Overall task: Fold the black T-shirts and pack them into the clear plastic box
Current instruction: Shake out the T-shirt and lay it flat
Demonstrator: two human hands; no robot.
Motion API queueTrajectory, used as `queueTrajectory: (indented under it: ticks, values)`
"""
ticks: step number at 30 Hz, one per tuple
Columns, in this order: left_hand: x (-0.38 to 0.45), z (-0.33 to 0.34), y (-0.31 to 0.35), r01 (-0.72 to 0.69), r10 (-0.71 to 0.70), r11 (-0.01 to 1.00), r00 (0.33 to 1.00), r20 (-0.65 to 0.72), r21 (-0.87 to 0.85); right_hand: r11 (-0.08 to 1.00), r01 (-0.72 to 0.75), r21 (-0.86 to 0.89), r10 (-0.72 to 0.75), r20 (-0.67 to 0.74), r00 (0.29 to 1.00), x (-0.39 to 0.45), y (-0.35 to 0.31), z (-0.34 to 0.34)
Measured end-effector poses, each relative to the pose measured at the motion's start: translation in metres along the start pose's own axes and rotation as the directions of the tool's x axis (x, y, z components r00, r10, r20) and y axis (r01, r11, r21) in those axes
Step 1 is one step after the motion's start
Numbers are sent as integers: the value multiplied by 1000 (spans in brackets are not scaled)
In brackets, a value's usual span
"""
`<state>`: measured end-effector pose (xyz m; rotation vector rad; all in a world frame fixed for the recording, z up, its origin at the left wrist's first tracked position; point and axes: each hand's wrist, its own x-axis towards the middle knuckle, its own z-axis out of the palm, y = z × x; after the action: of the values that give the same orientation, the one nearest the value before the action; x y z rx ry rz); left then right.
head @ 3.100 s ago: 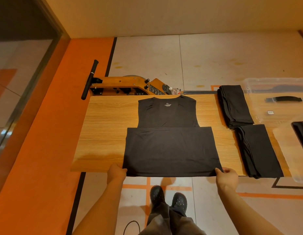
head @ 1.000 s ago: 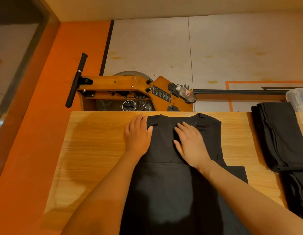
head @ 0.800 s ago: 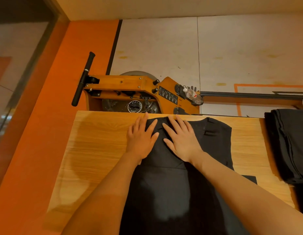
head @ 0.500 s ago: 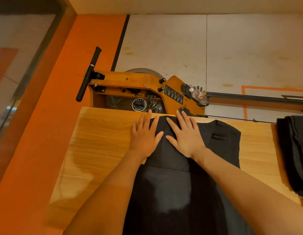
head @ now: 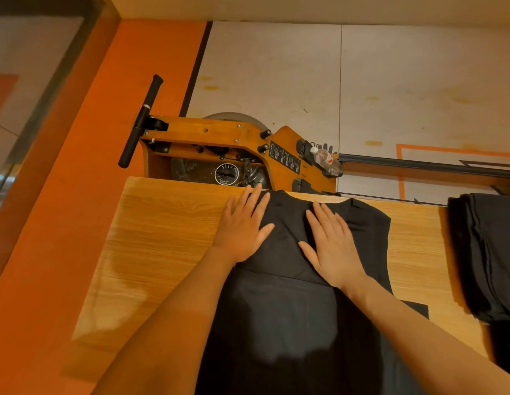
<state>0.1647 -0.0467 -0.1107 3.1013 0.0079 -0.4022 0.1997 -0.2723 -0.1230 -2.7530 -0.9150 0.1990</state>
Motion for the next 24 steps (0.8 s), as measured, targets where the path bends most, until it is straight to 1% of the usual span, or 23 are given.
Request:
queueTrajectory:
  ticks: [1, 3, 6, 9, 11, 14, 16, 19, 21, 24]
  values:
    - [-1, -1, 4, -17, 17, 1000, 1000, -24, -18, 999, -24, 25, 24, -23, 999, -5, 5, -3]
    - [-4, -1, 15, -128, 125, 991, 989, -80, -31, 998, -34, 51, 37, -59, 998, -15, 16, -8]
    - [-10, 3, 41, -297, 299, 954, 945, -131, 33, 999, -9, 49, 14, -92, 996, -33, 34, -10]
    - [-17, 8, 74, -440, 450, 892, 886, -112, 105, 999, -30, 25, 32, -98, 995, -46, 51, -12]
    - [-19, 12, 89, -499, 508, 860, 857, -86, 110, 998, -58, -25, 56, -64, 996, -51, 63, -14]
    - [-17, 17, 97, -482, 486, 873, 873, -46, 68, 992, -69, -102, 71, 22, 997, -48, 77, -18]
    - [-15, 20, 97, -461, 462, 887, 887, -18, 30, 987, -92, -132, 99, 49, 994, -42, 84, -21]
    - [-13, 21, 96, -458, 458, 889, 889, -9, 24, 978, -163, -128, 170, 44, 984, -35, 90, -27]
    - [-12, 21, 96, -460, 461, 887, 887, -15, 21, 977, -188, -105, 192, 28, 981, -34, 87, -30]
    - [-12, 19, 95, -434, 436, 900, 898, -60, 44, 986, -144, -88, 145, 13, 989, -39, 79, -31]
